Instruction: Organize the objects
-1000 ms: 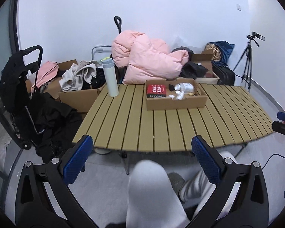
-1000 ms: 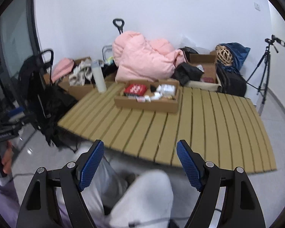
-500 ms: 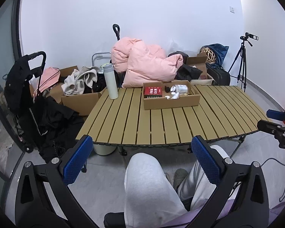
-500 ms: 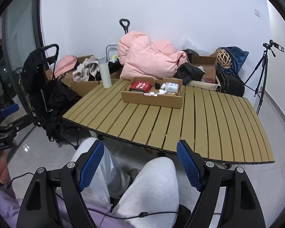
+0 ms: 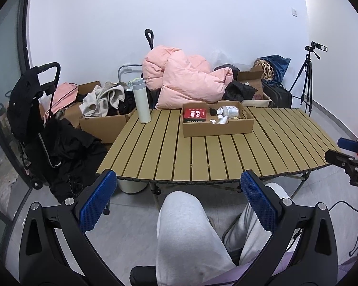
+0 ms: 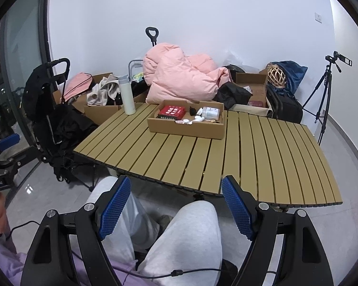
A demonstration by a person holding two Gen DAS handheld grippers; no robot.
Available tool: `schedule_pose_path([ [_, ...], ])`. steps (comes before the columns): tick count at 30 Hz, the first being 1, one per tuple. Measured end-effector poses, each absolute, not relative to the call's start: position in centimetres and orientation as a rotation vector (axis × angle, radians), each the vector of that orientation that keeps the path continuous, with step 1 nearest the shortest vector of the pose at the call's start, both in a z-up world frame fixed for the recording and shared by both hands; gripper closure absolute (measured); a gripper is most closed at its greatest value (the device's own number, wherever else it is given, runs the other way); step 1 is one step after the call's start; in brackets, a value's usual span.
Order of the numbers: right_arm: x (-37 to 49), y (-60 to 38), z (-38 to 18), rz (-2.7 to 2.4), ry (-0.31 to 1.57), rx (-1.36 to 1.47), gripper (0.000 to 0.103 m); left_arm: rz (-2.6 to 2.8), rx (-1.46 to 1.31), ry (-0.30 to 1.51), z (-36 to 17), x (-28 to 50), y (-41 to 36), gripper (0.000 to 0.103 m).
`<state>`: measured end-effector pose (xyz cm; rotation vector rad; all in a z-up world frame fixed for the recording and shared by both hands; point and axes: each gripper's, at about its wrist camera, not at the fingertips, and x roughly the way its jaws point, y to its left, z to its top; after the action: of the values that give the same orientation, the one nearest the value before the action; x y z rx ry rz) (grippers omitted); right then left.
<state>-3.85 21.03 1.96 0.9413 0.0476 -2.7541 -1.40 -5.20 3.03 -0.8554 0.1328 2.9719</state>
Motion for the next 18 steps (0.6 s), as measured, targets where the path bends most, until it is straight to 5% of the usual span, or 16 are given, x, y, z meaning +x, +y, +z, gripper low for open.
schedule_pose_path([
  [18,-4.07,21.14,1.95,-2.757,0.038,0.941,0.021,2.964,-0.869,0.128,2.93,-1.60,-5.32,0.000],
])
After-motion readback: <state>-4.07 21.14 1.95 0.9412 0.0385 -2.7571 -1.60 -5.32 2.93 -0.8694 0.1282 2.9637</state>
